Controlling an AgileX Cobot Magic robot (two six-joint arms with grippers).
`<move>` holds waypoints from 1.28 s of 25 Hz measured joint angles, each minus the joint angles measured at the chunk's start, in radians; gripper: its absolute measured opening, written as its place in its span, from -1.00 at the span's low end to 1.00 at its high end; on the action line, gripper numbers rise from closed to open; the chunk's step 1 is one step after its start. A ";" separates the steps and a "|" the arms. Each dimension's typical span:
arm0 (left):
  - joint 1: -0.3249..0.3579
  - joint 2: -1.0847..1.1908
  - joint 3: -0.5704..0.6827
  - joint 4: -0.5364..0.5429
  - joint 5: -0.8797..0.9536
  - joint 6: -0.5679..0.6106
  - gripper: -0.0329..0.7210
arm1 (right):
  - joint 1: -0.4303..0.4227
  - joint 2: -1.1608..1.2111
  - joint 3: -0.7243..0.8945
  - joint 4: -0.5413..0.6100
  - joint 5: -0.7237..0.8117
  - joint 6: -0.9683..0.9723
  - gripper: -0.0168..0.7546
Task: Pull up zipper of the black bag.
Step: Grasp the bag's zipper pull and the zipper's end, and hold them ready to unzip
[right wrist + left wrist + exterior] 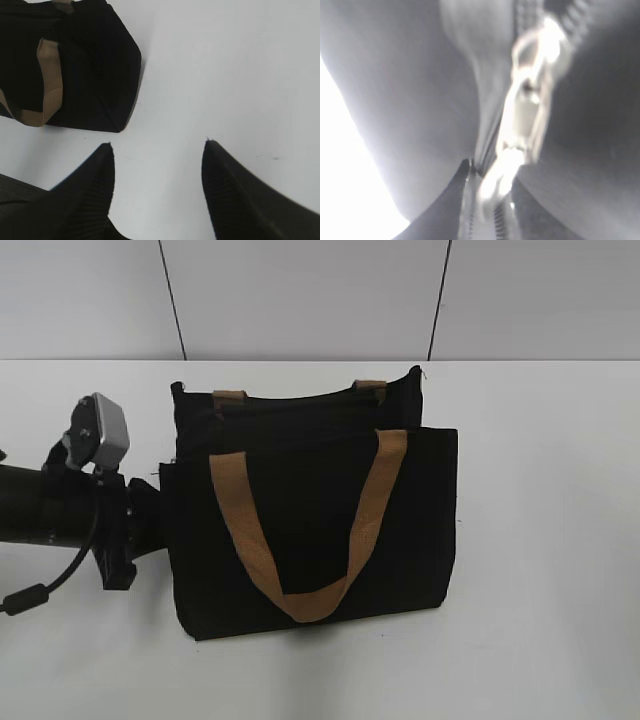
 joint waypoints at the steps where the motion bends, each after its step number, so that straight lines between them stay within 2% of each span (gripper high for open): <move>1: 0.000 -0.023 0.000 0.000 -0.010 0.000 -0.73 | 0.000 0.000 0.000 0.001 -0.010 0.000 0.17; 7: 0.000 -0.164 0.000 0.000 -0.094 -0.046 -0.76 | 0.000 0.099 -0.050 0.054 -0.020 -0.046 0.17; 9: 0.000 -0.213 0.000 0.000 -0.123 -0.079 -0.85 | 0.000 0.156 -0.081 0.100 -0.021 -0.083 0.17; 14: 0.000 -0.303 0.000 0.058 -0.200 -0.171 -0.87 | 0.002 0.252 -0.157 0.277 -0.021 -0.191 0.07; 16: 0.000 -0.333 0.000 0.087 -0.217 -0.199 -0.87 | 0.029 0.285 -0.179 0.317 -0.022 -0.217 0.05; 20: 0.000 -0.381 0.000 0.138 -0.233 -0.251 -0.87 | 0.173 0.358 -0.209 0.337 -0.064 -0.214 0.03; 26: 0.000 -0.442 0.000 0.198 -0.234 -0.312 -0.87 | 0.454 0.512 -0.210 0.345 -0.238 -0.146 0.03; 32: 0.000 -0.483 0.000 0.267 -0.235 -0.367 -0.87 | 0.636 0.690 -0.227 0.351 -0.398 -0.108 0.03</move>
